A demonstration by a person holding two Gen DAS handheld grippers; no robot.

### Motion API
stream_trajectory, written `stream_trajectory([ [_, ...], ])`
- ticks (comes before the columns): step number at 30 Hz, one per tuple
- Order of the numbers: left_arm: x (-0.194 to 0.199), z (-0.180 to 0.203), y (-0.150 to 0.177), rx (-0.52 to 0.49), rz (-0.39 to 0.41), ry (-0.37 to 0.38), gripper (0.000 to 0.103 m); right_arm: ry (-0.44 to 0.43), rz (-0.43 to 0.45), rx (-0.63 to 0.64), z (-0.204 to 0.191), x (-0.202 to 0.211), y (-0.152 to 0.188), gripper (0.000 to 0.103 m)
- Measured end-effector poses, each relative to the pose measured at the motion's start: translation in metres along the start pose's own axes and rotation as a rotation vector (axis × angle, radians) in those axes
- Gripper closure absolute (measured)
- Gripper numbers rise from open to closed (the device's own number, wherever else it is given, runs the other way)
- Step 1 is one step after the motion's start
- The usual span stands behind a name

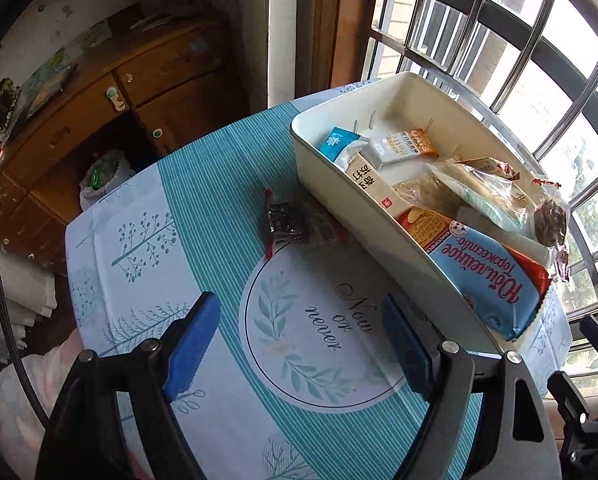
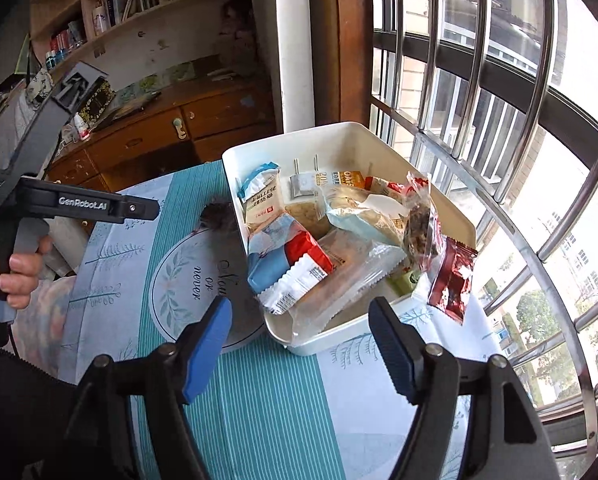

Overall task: Organize snacks
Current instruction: 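Reach the left gripper down to the dark foil packet beside the tray, then close the left gripper on the dark foil packet and lift it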

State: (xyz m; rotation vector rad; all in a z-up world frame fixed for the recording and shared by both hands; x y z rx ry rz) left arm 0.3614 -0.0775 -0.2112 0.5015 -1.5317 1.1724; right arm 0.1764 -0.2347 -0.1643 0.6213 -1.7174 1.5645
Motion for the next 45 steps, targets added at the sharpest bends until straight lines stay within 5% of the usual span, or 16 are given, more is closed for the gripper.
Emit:
stream_trajectory([
  [14, -0.097, -0.015, -0.028, 0.012, -0.008, -0.045, 0.022, 0.204, -0.019, 0.002, -0.004, -0.022, 0.032, 0.021],
  [27, -0.142, -0.032, -0.044, 0.051, -0.004, -0.081, 0.022, 0.204, -0.060, 0.056, -0.014, -0.038, 0.042, 0.020],
  [35, -0.156, -0.035, -0.047, 0.082, -0.015, -0.062, 0.031, 0.183, -0.078, 0.060, -0.012, -0.041, 0.040, 0.020],
  [45, -0.157, -0.022, -0.048, 0.071, 0.000, -0.053, 0.056, 0.195, -0.072, 0.065, -0.005, -0.038, 0.038, 0.020],
])
Point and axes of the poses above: each gripper's, at about its wrist camera, not at the fingertips, and x roughly against the way its jaws point, z to its right, y to its underside, the point moved 4 cm from there along -x, roughly the way its jaws point, and after that the axes turned 3 degrees about y, right-handed, at the moved point
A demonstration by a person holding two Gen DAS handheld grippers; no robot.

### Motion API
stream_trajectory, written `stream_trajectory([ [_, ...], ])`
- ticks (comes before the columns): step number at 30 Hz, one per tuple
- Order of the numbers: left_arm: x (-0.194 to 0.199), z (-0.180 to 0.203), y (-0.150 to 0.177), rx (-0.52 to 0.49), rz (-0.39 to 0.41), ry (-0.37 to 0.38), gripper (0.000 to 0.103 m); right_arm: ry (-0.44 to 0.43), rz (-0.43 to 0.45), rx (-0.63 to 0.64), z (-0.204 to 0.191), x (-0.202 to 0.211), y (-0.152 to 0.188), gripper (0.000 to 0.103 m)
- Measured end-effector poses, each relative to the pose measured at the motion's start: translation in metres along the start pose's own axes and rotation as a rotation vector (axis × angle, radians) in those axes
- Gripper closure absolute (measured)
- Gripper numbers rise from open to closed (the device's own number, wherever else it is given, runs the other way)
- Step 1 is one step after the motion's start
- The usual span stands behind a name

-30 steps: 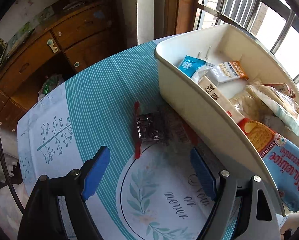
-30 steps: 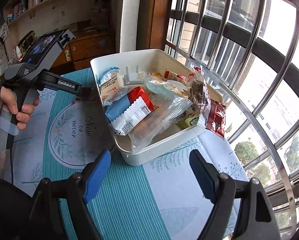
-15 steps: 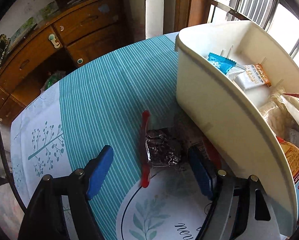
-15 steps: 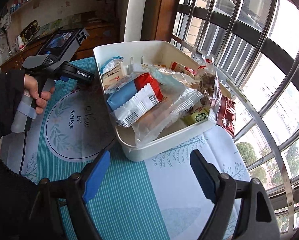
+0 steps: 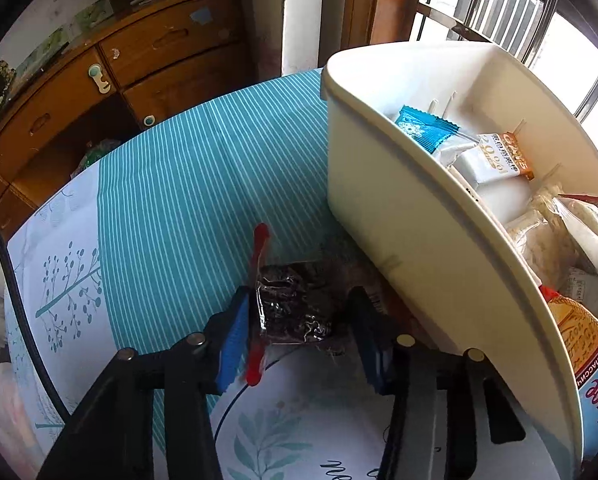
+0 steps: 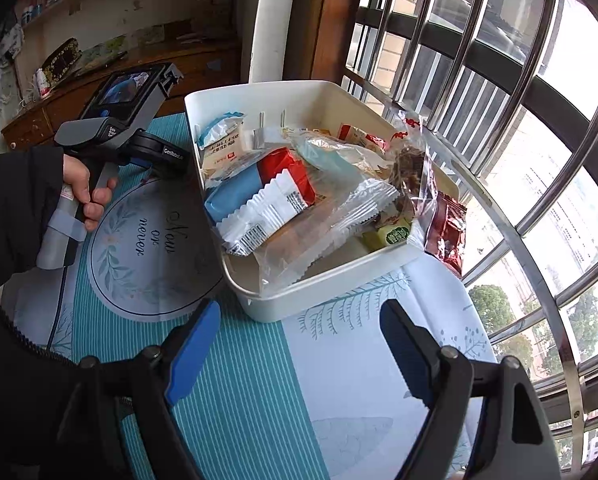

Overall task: Organize snacks
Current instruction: 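Close the left gripper on the dark foil packet and lift it, then carry the foil packet over the tray and open the left gripper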

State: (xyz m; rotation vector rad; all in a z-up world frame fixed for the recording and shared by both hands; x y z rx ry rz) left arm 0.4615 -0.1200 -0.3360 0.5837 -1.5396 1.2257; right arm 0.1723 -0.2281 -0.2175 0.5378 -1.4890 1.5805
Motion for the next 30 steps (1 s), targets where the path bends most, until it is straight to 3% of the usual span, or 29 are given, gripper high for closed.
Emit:
stream_trajectory([
  [4, 0.000, -0.002, 0.000, 0.021, 0.005, -0.003, 0.060, -0.003, 0.000, 0.001, 0.000, 0.002, 0.000, 0.020],
  [20, 0.015, -0.017, 0.019, 0.072, -0.067, -0.062, 0.062, 0.008, 0.042, 0.024, 0.008, 0.020, -0.006, 0.020],
  [30, 0.064, -0.034, 0.040, 0.145, -0.054, -0.090, 0.062, 0.002, 0.072, 0.035, 0.013, 0.035, -0.008, 0.020],
])
Point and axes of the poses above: each gripper's, at about its wrist camera, not at the fingertips, and x roughly against the way its jaws point, z to its right, y to its underside, the point moved 4 cm from there along -x, roughly the way its jaws point, and after that the axes turned 3 degrees about y, right-handed, at the moved point
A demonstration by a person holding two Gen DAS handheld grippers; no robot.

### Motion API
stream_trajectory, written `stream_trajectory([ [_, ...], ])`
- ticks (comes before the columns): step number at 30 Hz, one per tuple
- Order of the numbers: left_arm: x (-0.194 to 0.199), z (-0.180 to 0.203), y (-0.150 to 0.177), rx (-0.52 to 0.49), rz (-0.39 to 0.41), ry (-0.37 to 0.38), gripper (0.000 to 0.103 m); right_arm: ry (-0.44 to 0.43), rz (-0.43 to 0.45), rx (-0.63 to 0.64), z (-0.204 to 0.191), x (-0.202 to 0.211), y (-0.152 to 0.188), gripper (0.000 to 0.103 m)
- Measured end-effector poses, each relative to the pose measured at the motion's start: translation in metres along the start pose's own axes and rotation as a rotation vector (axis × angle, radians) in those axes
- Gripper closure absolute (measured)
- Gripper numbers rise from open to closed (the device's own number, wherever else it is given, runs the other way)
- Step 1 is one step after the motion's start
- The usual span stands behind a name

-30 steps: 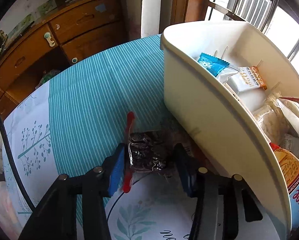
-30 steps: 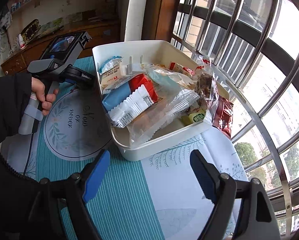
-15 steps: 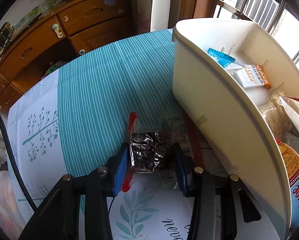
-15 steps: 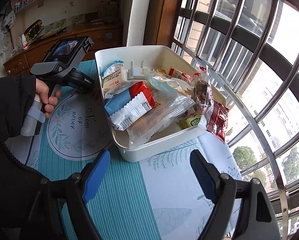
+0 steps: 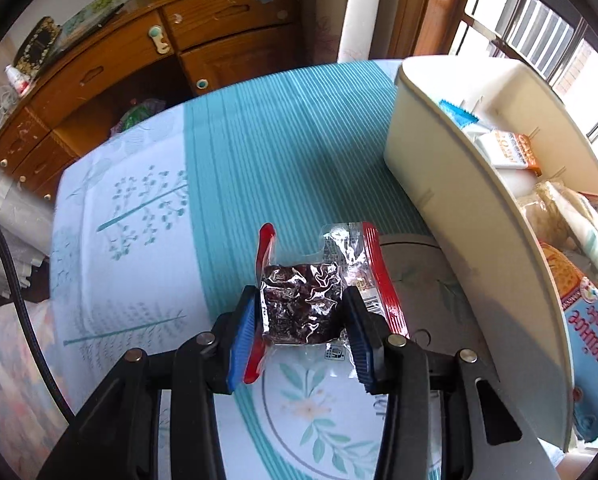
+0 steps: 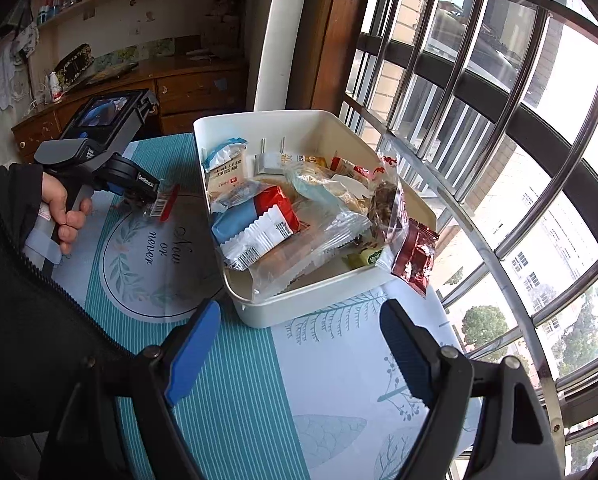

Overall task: Organize snacks
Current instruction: 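Carry the foil packet over the tray and open the left gripper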

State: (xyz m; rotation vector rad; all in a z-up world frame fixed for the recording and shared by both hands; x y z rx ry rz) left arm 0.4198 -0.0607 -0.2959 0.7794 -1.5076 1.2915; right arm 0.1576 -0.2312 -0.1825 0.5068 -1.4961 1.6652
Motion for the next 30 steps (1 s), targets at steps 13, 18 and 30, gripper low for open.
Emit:
stream_trajectory([
  [13, 0.084, 0.003, -0.008, 0.063, 0.101, 0.060, 0.062, -0.018, 0.036, 0.018, 0.012, 0.016, -0.016, 0.020],
  [18, 0.112, 0.022, -0.020, 0.071, 0.154, 0.129, 0.062, -0.028, 0.053, 0.033, 0.020, 0.020, -0.024, 0.020],
  [30, 0.116, 0.092, -0.029, 0.125, 0.243, 0.280, 0.062, -0.155, 0.054, 0.106, 0.042, -0.008, -0.029, 0.020],
])
Point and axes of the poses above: each gripper's, at about its wrist camera, not at the fingertips, and x roughly against the way its jaws point, z to its right, y to its underside, the point moved 4 cm from there along -x, roughly the way its jaws point, and after that the axes turned 3 degrees about y, right-handed, at the moved point
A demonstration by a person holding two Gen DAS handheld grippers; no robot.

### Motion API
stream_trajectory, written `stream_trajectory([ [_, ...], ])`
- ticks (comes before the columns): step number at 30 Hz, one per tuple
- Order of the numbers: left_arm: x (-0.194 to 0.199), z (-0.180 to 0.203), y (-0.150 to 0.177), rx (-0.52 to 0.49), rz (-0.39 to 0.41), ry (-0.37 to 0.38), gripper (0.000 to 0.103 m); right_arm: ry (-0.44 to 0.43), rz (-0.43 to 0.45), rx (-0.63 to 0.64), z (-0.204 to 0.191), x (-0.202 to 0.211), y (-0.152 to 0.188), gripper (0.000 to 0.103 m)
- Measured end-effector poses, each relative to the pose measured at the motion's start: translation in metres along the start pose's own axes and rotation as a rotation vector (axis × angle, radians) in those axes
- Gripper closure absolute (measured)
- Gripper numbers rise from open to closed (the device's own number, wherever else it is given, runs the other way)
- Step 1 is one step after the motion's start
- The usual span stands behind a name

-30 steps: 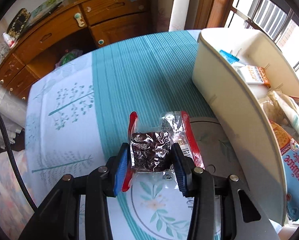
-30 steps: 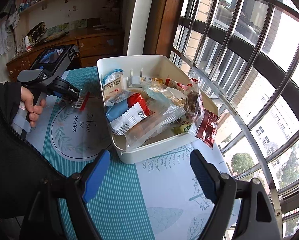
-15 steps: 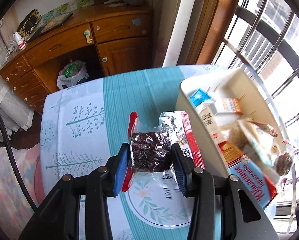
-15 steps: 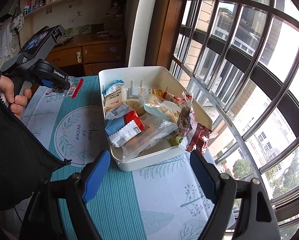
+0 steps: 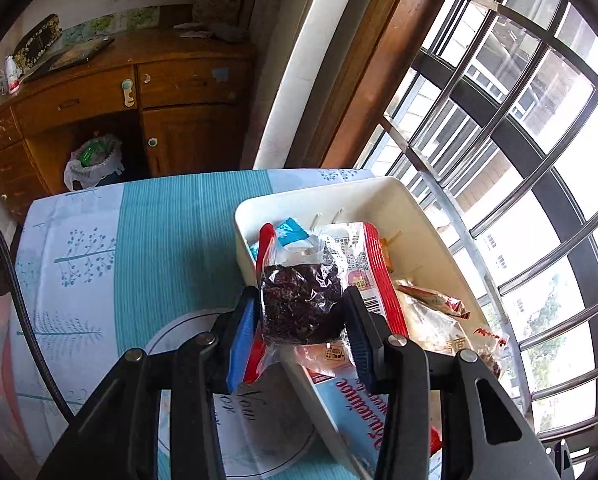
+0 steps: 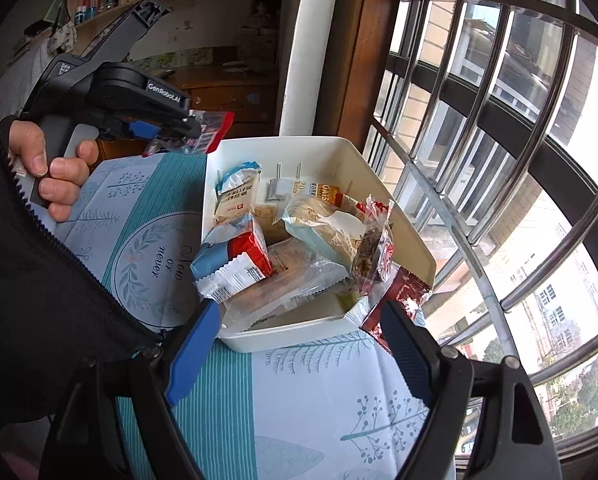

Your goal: Organize snacks

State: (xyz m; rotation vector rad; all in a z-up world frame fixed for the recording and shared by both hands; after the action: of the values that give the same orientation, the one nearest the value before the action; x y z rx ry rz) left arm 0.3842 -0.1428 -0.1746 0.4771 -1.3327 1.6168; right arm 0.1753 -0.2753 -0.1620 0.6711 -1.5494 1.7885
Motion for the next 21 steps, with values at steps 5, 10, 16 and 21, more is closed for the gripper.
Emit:
stream_trajectory([
  [5, -0.011, 0.025, 0.002, 0.038, 0.002, -0.033, 0.061, -0.083, 0.002, 0.035, 0.021, -0.016, -0.001, 0.020],
  [10, -0.004, 0.042, 0.001, 0.073, 0.033, -0.042, 0.052, -0.144, 0.036, 0.085, 0.043, -0.022, -0.011, 0.020],
  [16, 0.039, 0.047, 0.010, 0.124, 0.077, -0.078, 0.032, -0.182, 0.090, 0.122, 0.060, -0.013, -0.023, 0.020],
  [21, 0.084, 0.037, 0.044, 0.125, 0.065, -0.138, 0.022, -0.200, 0.137, 0.126, 0.058, 0.005, -0.024, 0.013],
])
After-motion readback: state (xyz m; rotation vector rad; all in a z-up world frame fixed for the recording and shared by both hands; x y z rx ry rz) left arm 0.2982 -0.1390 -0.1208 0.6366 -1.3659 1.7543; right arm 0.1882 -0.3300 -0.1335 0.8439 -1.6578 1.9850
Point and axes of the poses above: each gripper's, at about its wrist camera, not at the fingertips, and x roughly against the way its jaws point, z to its right, y to its underside, the point moved 4 cm from there along -x, roughly the way its jaws point, and after that the axes turned 3 degrees about y, right-handed, at the moved point
